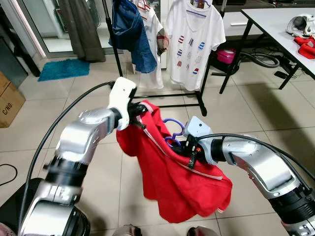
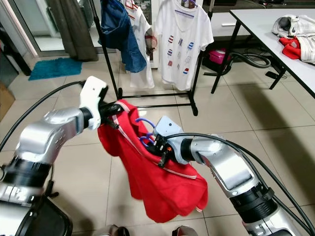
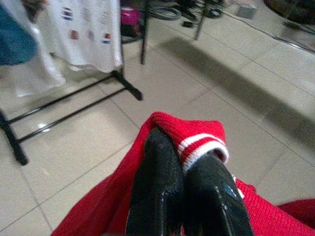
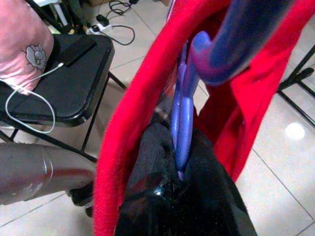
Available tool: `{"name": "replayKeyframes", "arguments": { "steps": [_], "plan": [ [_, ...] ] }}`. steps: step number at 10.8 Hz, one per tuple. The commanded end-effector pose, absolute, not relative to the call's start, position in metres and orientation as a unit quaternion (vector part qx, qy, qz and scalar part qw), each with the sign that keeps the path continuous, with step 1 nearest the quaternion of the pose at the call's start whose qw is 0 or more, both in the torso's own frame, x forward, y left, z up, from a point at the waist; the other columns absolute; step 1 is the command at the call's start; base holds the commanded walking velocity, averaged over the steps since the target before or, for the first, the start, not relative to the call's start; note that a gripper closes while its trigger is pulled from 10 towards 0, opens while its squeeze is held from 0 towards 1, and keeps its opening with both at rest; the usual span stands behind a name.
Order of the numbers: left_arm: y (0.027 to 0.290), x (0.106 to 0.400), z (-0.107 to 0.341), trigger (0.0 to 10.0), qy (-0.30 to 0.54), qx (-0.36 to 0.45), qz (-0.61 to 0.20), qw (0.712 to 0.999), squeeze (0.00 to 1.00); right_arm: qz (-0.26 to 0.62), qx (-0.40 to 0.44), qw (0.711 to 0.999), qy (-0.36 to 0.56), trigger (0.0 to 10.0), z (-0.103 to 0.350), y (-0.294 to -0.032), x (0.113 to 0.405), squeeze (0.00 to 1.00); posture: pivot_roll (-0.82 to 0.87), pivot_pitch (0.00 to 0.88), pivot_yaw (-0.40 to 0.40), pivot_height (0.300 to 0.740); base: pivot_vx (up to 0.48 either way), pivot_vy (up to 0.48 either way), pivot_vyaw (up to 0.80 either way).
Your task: Hang hanger
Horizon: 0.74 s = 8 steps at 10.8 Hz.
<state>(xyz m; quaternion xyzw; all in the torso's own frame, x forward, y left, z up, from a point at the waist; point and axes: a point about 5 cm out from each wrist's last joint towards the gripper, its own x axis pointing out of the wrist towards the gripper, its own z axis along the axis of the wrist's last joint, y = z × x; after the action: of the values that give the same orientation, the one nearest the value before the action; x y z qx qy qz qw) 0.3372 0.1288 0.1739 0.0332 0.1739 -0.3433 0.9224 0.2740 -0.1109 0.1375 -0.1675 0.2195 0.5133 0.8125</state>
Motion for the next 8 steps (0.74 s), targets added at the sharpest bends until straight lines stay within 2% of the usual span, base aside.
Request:
{"name": "replayKeyframes", "arguments": {
  "steps": [1,4,5,6,7,8],
  "plan": [
    [0.127,0.337,0.175,10.0,0.176,0.051,-0.365,0.913,1.0,0.53,-0.165,0.805,0.211,10.0,0.14,-0.106,0.27,0.0,-0.16,0.03,0.057,0.74,0.0,0.0,0.0],
    [0.136,0.334,0.164,10.0,0.201,0.082,-0.374,0.902,1.0,0.521,-0.143,0.813,0.218,10.0,0.138,-0.106,0.267,0.0,-0.15,0.035,0.074,0.74,0.0,0.0,0.0],
    [0.141,0.337,0.165,10.0,0.192,0.086,-0.359,0.909,1.0,0.515,-0.132,0.817,0.222,10.0,0.136,-0.107,0.266,0.0,-0.15,0.034,0.074,0.74,0.0,0.0,0.0],
    [0.154,0.344,0.167,10.0,0.171,0.086,-0.316,0.929,1.0,0.476,-0.103,0.842,0.232,10.0,0.133,-0.111,0.268,0.0,-0.15,0.035,0.07,0.74,0.0,0.0,0.0],
    [0.158,0.346,0.17,10.0,0.155,0.061,-0.3,0.939,0.18,0.435,-0.084,0.865,0.235,10.0,0.131,-0.116,0.272,0.0,-0.15,0.04,0.072,0.74,0.0,0.0,0.0],
    [0.163,0.347,0.171,10.0,0.142,0.057,-0.273,0.95,0.0,0.373,-0.066,0.892,0.247,10.0,0.125,-0.125,0.276,0.0,-0.14,0.056,0.086,0.74,0.0,0.0,0.0]
  ]
}}
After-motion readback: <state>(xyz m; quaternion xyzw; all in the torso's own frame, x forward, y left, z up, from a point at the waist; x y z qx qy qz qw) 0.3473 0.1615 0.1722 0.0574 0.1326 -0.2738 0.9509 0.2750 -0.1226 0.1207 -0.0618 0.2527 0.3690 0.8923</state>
